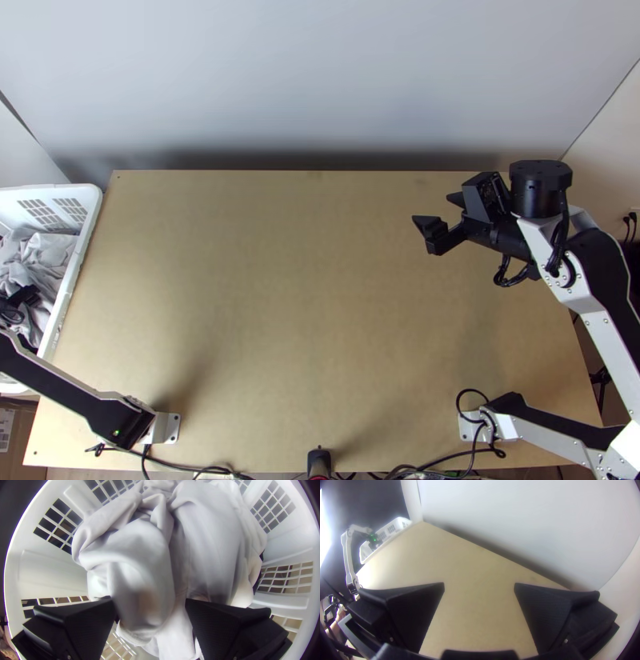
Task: Fold the t-shirt
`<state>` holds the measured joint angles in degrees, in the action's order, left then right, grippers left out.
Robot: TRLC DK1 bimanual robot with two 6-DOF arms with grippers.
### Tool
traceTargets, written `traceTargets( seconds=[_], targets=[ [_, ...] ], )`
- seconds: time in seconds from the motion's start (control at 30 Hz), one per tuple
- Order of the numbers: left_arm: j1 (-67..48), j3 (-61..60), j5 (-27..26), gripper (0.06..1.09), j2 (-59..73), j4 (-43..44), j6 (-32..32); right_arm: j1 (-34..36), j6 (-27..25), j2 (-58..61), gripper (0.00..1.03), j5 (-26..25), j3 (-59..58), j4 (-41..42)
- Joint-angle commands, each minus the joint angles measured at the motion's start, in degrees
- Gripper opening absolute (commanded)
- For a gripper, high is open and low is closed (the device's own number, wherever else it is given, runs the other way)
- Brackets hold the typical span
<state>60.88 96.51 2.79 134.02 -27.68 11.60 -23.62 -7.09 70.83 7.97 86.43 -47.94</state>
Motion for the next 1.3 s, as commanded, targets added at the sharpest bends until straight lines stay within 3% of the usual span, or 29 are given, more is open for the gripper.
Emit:
traceTargets(
  seconds=[0.0,0.27,0.33,0.37,0.4,0.5,0.57,0.6,0.87,1.03,1.13,1.27],
  targets=[
    [-0.5,1.31,-0.15,1.03,1.86,1.58,0.62,0.24,0.24,-0.34,0.98,-0.06,0.14,0.22],
    [-0.24,2.02,-0.15,1.03,1.86,0.08,0.71,0.33,0.5,-0.34,0.98,-0.06,-0.04,1.1],
    [-0.15,1.58,-0.68,0.97,1.25,0.08,0.89,0.33,0.41,-0.25,0.98,-0.14,-0.12,1.19],
    [-0.06,1.49,-1.38,0.84,0.9,0.08,0.97,0.33,0.41,-0.25,0.98,-0.14,-0.21,1.19],
    [0.11,1.23,-2.87,0.65,0.46,0.17,1.24,0.33,0.41,-0.25,0.98,-0.06,-0.12,1.27],
    [1.26,1.05,-8.85,0.43,-0.16,0.79,1.41,0.33,0.41,-0.16,0.98,-0.14,0.23,1.45],
    [0.9,1.58,-9.2,0.25,-0.07,0.35,3.26,0.33,0.32,-0.08,0.98,-0.14,0.49,1.54],
    [0.82,1.49,-11.31,0.1,-0.33,-0.18,3.96,0.33,0.32,-0.08,0.98,-0.14,0.67,1.62],
    [-0.41,-2.11,-12.19,0.1,-6.4,-0.97,3.79,0.94,0.32,-0.08,0.98,-0.14,0.75,1.89],
    [-5.69,-9.15,-15.27,0.1,-22.92,-0.36,5.98,1.12,0.41,-0.16,0.98,-0.14,0.49,1.98],
    [-8.94,-10.73,-19.84,0.1,-33.56,-0.27,5.72,1.12,0.41,-0.25,0.98,-0.14,0.23,1.98],
    [-15.0,-10.73,-21.07,0.1,-44.1,-0.27,5.37,1.12,0.59,-0.34,0.98,-0.14,-0.04,2.06]
  ],
)
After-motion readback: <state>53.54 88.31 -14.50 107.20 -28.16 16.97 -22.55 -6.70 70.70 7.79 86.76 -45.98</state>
